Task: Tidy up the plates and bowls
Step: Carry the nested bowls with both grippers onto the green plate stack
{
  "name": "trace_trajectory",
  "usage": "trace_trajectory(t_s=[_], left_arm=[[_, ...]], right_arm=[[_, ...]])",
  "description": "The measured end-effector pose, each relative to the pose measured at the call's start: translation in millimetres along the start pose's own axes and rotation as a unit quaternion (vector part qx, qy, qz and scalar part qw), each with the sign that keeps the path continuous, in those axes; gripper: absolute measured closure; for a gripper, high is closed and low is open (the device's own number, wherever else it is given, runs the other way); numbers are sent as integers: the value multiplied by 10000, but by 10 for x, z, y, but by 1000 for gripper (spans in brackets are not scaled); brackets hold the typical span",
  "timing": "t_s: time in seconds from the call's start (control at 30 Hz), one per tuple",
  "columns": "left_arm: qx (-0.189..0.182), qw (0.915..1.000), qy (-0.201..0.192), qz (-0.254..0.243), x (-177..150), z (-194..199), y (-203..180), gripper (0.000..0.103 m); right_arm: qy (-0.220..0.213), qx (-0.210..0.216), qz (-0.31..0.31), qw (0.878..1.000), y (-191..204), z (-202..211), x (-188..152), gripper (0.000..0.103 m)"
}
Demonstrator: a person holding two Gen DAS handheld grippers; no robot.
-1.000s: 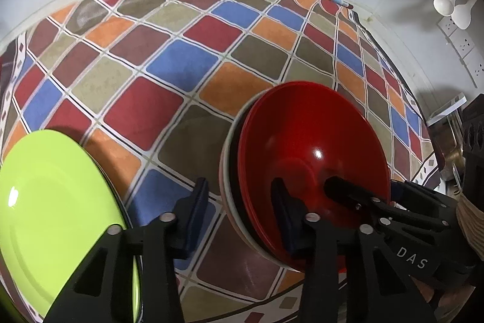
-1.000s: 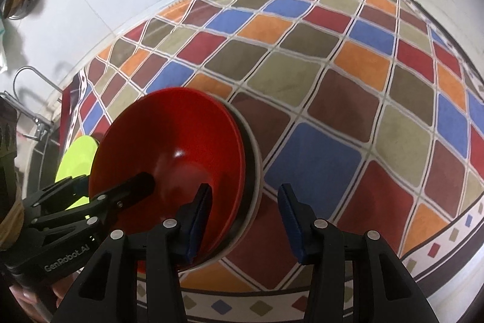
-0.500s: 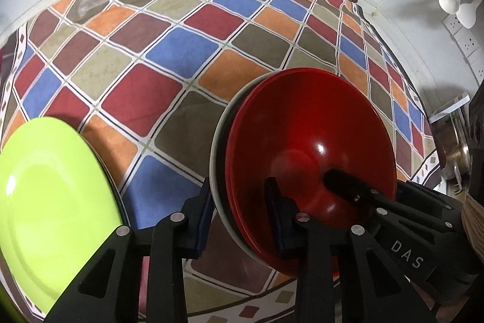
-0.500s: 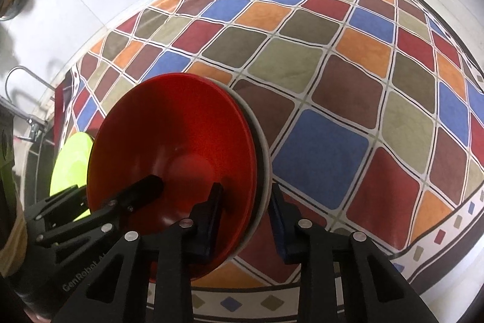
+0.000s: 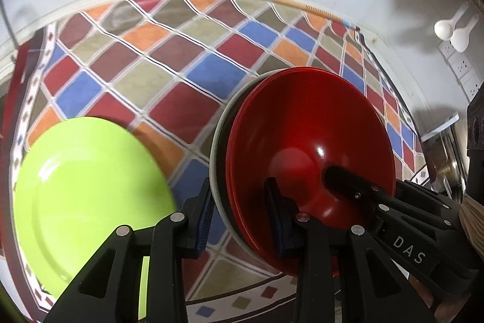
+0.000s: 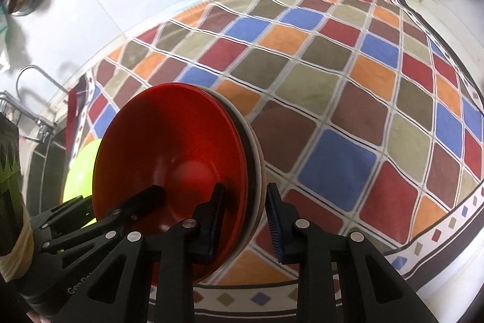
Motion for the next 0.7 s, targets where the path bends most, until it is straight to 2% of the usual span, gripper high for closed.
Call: trace_trajectory(t_s=[0.4,0.7], left_arm=[[290,9980,-437,340,-37,518,588,70],[530,9950,-546,645,-158,794,1105,70]], right_arm=[[-180,374,440,9982,688,140,-23,75],[-54,669,746,9950,1269,85,-157,75]])
Point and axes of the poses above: each gripper's, at about its wrist camera, not at the fingertips, and z roughly against the way its jaws point, y to its left, x to its top, the point moved 1 cm from there along -z, roughly the way its jaws point, and after that the axes turned 9 degrees about -y, right-handed, at the moved point
